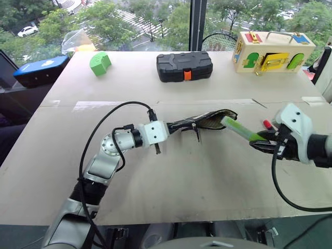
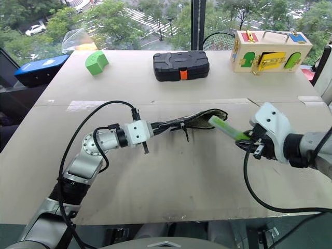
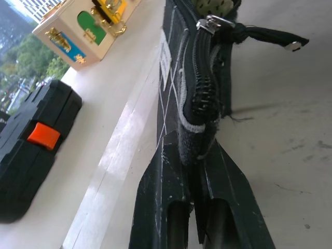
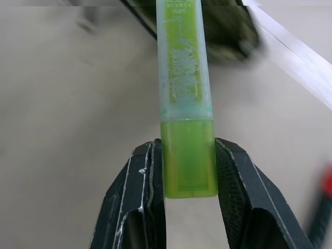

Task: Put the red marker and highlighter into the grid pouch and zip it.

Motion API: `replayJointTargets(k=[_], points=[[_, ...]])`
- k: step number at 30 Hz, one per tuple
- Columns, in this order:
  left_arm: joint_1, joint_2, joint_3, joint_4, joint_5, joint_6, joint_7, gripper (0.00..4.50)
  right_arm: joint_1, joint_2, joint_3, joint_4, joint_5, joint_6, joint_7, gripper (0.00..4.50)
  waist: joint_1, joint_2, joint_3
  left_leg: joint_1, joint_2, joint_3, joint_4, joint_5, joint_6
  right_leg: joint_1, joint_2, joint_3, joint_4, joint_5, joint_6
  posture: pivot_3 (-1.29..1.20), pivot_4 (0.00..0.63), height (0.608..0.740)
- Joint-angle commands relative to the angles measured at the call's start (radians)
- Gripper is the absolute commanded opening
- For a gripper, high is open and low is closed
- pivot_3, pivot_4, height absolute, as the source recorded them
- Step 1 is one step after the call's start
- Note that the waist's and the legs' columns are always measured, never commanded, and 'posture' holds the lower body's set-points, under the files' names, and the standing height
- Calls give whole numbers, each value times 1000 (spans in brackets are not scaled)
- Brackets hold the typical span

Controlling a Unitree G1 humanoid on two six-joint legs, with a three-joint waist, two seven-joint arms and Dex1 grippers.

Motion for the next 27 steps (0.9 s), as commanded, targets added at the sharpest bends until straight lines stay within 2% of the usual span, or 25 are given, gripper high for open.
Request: replayJointTargets(k=[1,5,12,18,19,23,27], points=[[-17,-7,-6,-22,14,-70,6,0,-130,-23,148,69,24,17,-12,730,2,0,0,-1,0,-1,0,0,0,0,-1,-1,0,0,0,0,150,740],[7,-10,-18,-47,30,-113,9,0,-227,-37,320,179,-30,-63,-17,730,4,-1,0,-2,-1,-2,0,0,0,-1,-4,-2,-1,0,0,0,150,740],[48,-17,-25,-88,39,-140,21,0,-350,-79,541,309,-146,-213,33,730,2,0,0,-2,-1,-2,0,0,0,-3,-4,-2,0,0,0,0,150,740],[58,-18,-44,-89,61,-165,22,0,-474,21,693,414,-241,-341,79,730,-2,0,0,-2,-1,-1,0,0,0,-4,-4,-1,1,0,0,0,150,740],[57,-21,-44,-87,62,-162,25,0,-475,21,712,423,-268,-368,83,1768,-2,0,0,-2,-1,-1,0,0,0,-4,-3,-1,1,0,0,0,150,740],[54,-27,-21,-77,54,-108,44,0,-443,-5,620,386,-253,-363,87,3462,7,0,0,-4,-2,-2,0,0,0,-6,-4,-2,0,0,0,0,150,740],[59,-24,3,-71,56,-46,71,0,-316,-31,311,291,-108,-287,96,3462,19,0,0,-4,-2,-2,0,0,1,-6,-6,-4,0,0,0,0,150,740]])
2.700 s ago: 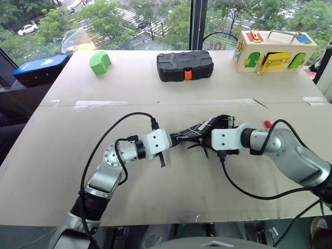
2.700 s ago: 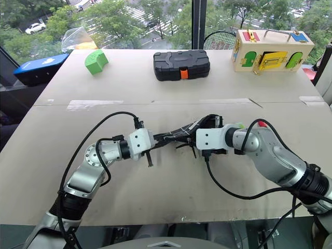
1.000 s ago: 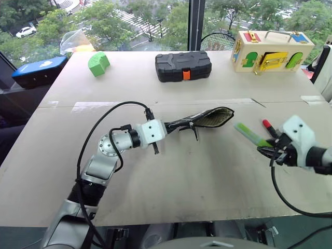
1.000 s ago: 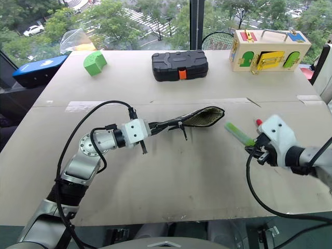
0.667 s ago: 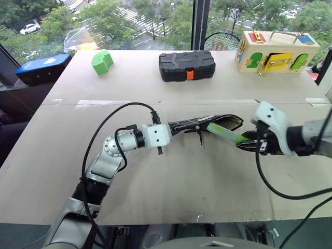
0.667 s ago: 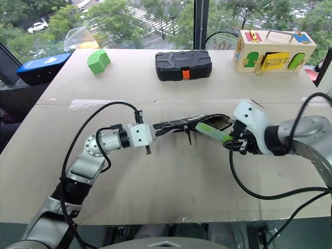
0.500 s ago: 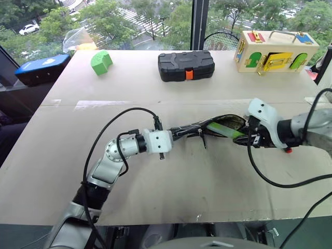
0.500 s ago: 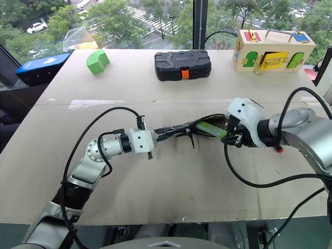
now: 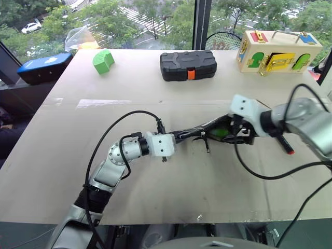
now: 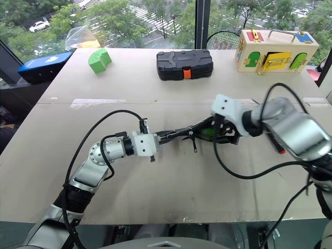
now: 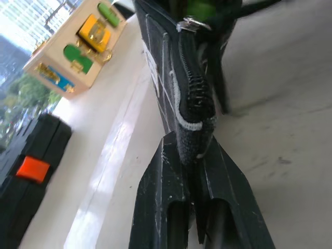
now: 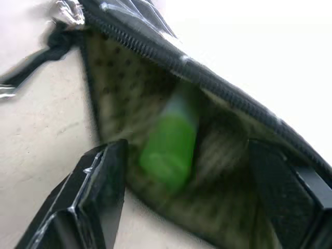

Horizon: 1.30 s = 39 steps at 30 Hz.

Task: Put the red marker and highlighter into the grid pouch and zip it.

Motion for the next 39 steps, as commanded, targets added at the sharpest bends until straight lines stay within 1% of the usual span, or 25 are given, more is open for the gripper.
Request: replayJointTargets(k=[1,3,5,7,8,10,11,13,14,17,21,22,24,25,27,29,30,34,36,39], points=[[-5,6,42,-16,3,48,39,0,103,-15,-351,-121,139,95,-8,3462,6,0,0,0,0,0,0,0,0,0,0,0,1,0,0,0,150,740],[-6,11,51,-13,7,64,50,0,183,-6,-477,-172,177,173,-43,3462,8,0,0,1,1,1,0,0,0,0,1,0,1,0,0,0,150,740],[-10,14,59,-12,8,75,57,0,268,36,-596,-212,165,237,-120,3462,10,-1,-1,1,1,2,0,0,0,0,1,0,2,0,0,0,150,740],[-11,17,63,-12,6,80,59,0,335,66,-638,-218,105,304,-226,3462,12,-3,-2,1,1,2,0,0,0,0,1,0,2,0,0,0,150,740],[-13,17,64,-10,5,81,61,0,346,84,-636,-190,70,369,-285,3462,11,-3,-2,1,1,2,1,0,0,0,1,0,3,0,0,0,150,740],[-18,13,62,-8,4,85,63,0,369,100,-606,-141,0,411,-390,3462,11,-3,-2,1,0,4,1,0,0,0,0,2,3,1,0,0,150,740],[-21,10,58,-8,4,87,63,0,380,81,-551,-113,-45,408,-441,3462,10,-2,-2,1,0,5,1,0,0,0,0,2,3,1,-1,0,150,740],[-26,3,49,-8,2,87,60,0,365,93,-472,-46,-106,423,-523,3462,9,-2,-2,2,0,6,1,0,0,0,0,3,4,1,-1,0,150,740],[-28,1,46,-9,1,87,57,0,357,100,-439,-12,-118,404,-533,3462,8,-2,-2,2,0,6,1,0,0,0,0,3,4,1,-1,0,150,740],[-32,-4,40,-10,0,87,52,0,291,155,-406,121,-106,399,-522,3462,-1,-2,-2,2,0,7,1,0,0,0,1,4,4,1,-1,0,150,740],[-20,-11,37,-32,-5,95,51,0,253,157,-357,256,-110,365,-498,3462,-6,-2,-2,2,1,7,0,0,0,0,1,4,3,1,-1,0,150,740],[-16,-11,37,-39,-4,98,52,0,251,156,-354,275,-104,369,-488,3236,-6,-2,-2,2,1,7,0,0,0,0,1,4,2,1,-1,0,150,740],[-8,-11,39,-50,-5,105,55,0,251,149,-347,298,-100,371,-478,2585,-7,-2,-2,2,1,6,0,0,0,0,1,4,1,1,-1,0,150,740],[-3,-11,40,-56,-5,108,56,0,256,136,-333,303,-106,361,-474,2156,-9,-2,-2,2,1,6,0,0,0,0,1,4,1,1,-1,0,150,740],[5,-11,43,-65,-5,113,58,0,260,126,-324,310,-114,342,-471,1139,-12,-2,-2,2,1,6,0,0,0,0,1,4,2,1,-1,0,150,740],[10,-11,44,-71,-5,116,59,0,259,117,-314,312,-117,328,-465,313,-13,-2,-2,2,1,6,0,0,0,0,1,4,2,1,-1,0,150,740],[12,-12,44,-75,-4,119,60,0,261,112,-309,312,-116,322,-460,152,-13,-2,-2,2,1,6,0,0,0,0,1,4,2,1,-1,0,150,740],[14,-14,43,-81,-5,125,61,0,264,95,-281,305,-121,299,-448,152,-13,-2,-2,2,1,6,1,0,0,0,1,4,2,1,-1,0,150,740],[14,-15,42,-82,-7,125,59,0,269,96,-300,281,-111,298,-447,152,-13,-2,-2,2,1,6,1,0,0,0,1,4,2,1,-1,0,150,740],[13,-13,50,-80,-18,131,56,0,288,64,-365,141,-37,306,-375,152,-12,-1,-2,1,1,6,0,0,0,0,1,4,2,1,-1,0,150,740]])
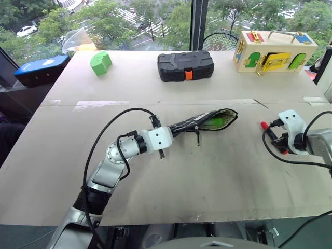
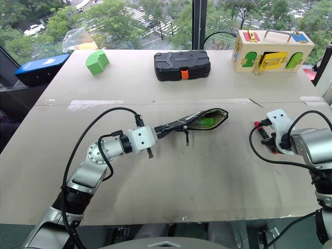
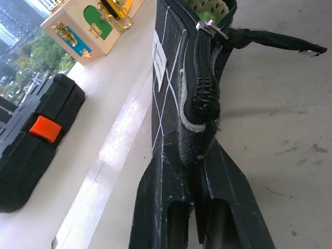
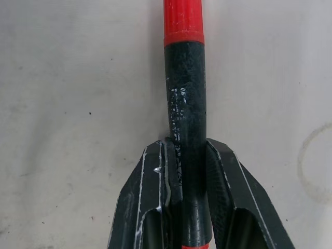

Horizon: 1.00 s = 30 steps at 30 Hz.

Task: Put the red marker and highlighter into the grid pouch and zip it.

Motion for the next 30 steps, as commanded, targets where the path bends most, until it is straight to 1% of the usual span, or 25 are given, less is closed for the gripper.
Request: replayJointTargets(k=[1,3,4,6,9,12,17,22,25,28,29,30], points=[[-4,1,23,-45,-27,3,3,0,12,-67,-96,-213,119,18,122,152,-1,1,0,0,0,0,0,0,0,0,0,0,0,0,0,0,150,740],[-8,4,21,-42,-28,0,-2,0,31,-158,-92,-365,200,10,230,152,-1,5,2,0,0,0,0,0,0,0,0,0,0,0,0,0,150,740],[-11,4,18,-40,-29,-1,-5,0,29,-205,-64,-416,209,-16,262,152,-2,5,2,0,0,0,0,0,0,0,0,0,-1,0,0,0,150,740],[-17,3,13,-34,-29,-5,-9,0,-7,-261,5,-461,198,-49,279,152,-2,4,1,0,0,-1,-1,0,0,0,1,-1,-1,0,0,0,150,740],[-29,2,4,-24,-19,-17,-15,0,-129,-299,127,-514,200,-52,318,152,-4,3,1,0,1,0,1,0,0,0,0,-1,-1,0,1,0,150,740],[-44,-3,-2,-11,-14,-31,-19,0,-242,-307,249,-527,171,-52,337,152,-3,3,1,0,1,1,1,0,0,0,0,-1,-1,1,2,0,150,740],[-51,-3,-33,-1,15,-102,-25,0,-397,-260,481,-445,42,-94,327,152,-1,3,1,-1,1,0,1,0,0,0,0,-2,-2,1,2,0,150,740],[-54,5,-69,10,56,-187,-29,0,-519,-216,665,-359,-95,-180,375,152,-2,3,1,-1,1,0,0,0,0,-1,0,-1,-2,1,2,0,150,740],[-56,-8,-79,16,62,-192,-22,0,-583,-147,743,-309,-155,-230,406,152,-3,3,1,-1,1,1,0,0,0,-1,0,-1,-2,1,2,0,150,740],[-60,-26,-81,21,54,-180,-17,0,-615,-66,776,-268,-189,-270,430,152,-6,3,1,-1,1,1,0,0,0,-2,0,-1,-1,1,2,0,150,740],[-62,-30,-79,23,54,-178,-16,0,-613,-50,779,-255,-203,-314,444,652,-4,3,1,-1,1,0,0,0,0,-2,0,-1,-1,1,2,0,150,740],[-61,-36,-77,22,51,-169,-14,0,-604,-28,761,-242,-203,-328,441,1264,-2,3,1,-1,1,0,0,0,0,-2,1,-2,-1,1,1,0,150,740]])
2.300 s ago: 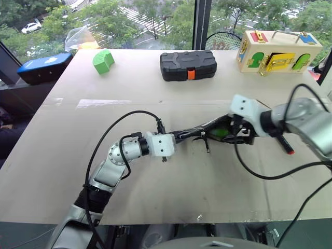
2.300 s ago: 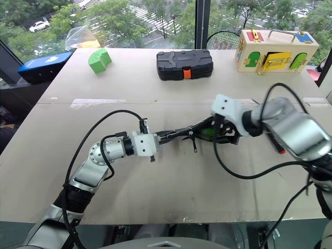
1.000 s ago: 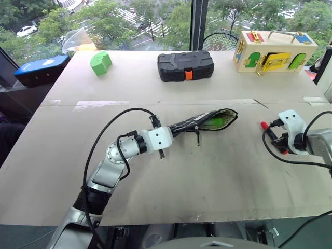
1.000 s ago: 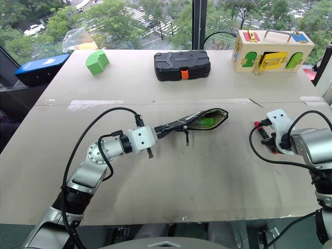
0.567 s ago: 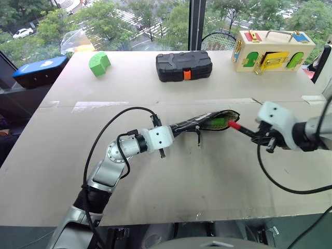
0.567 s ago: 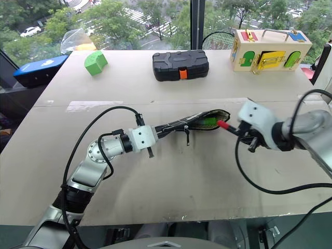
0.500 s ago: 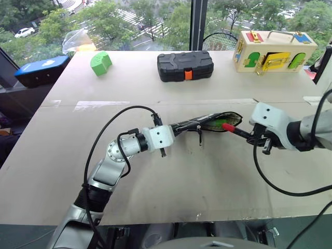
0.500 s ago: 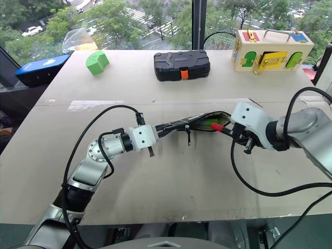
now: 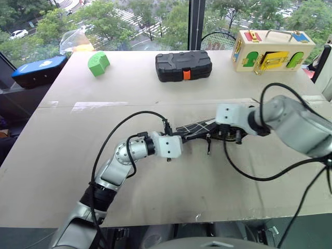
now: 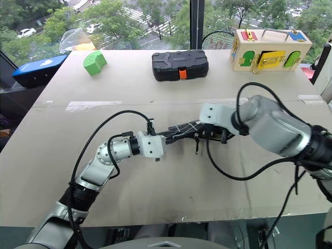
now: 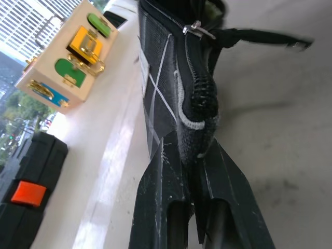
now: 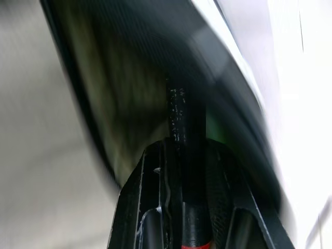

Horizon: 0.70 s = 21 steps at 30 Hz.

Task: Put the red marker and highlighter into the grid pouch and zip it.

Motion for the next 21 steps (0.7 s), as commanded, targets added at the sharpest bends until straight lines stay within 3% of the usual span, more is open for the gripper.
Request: replayJointTargets(k=[1,4,5,6,10,13,16,21], points=[[-7,-13,9,-18,-20,8,13,0,-3,41,-55,28,-33,-76,10,1560,3,0,0,0,0,0,0,0,0,0,0,0,0,0,0,0,150,740],[-2,-20,34,-18,-39,55,23,0,33,42,-144,21,-8,-48,12,3073,5,0,0,0,-1,0,0,0,0,0,-2,-2,-1,0,0,0,150,740],[-4,-15,46,-5,-41,65,28,0,51,20,-206,0,29,-15,28,3276,5,0,0,0,-1,0,0,0,0,0,-2,-2,-1,0,0,0,150,740],[-6,-11,53,3,-41,72,32,0,66,6,-250,-15,54,10,40,3276,5,0,0,0,-1,0,0,0,0,0,-2,-2,0,0,0,0,150,740],[-24,1,78,28,-46,93,40,0,175,18,-641,-97,265,288,86,3276,6,-1,0,0,-1,-2,0,0,0,0,-2,-3,0,0,0,0,150,740],[-31,4,74,37,-39,84,40,0,212,123,-825,-137,322,456,33,3276,0,-1,-2,0,-1,-3,0,0,0,1,-2,-3,0,0,-1,0,150,740],[-47,0,71,46,-38,88,39,0,257,202,-910,-175,415,491,-49,3276,1,-2,-2,1,-1,-3,0,0,0,1,-2,-1,2,1,-1,0,150,740],[-74,-4,67,61,-39,89,35,0,332,374,-883,-225,514,491,-316,3276,0,-2,-2,0,-1,-3,1,0,0,0,-2,-1,2,1,-1,0,150,740]])
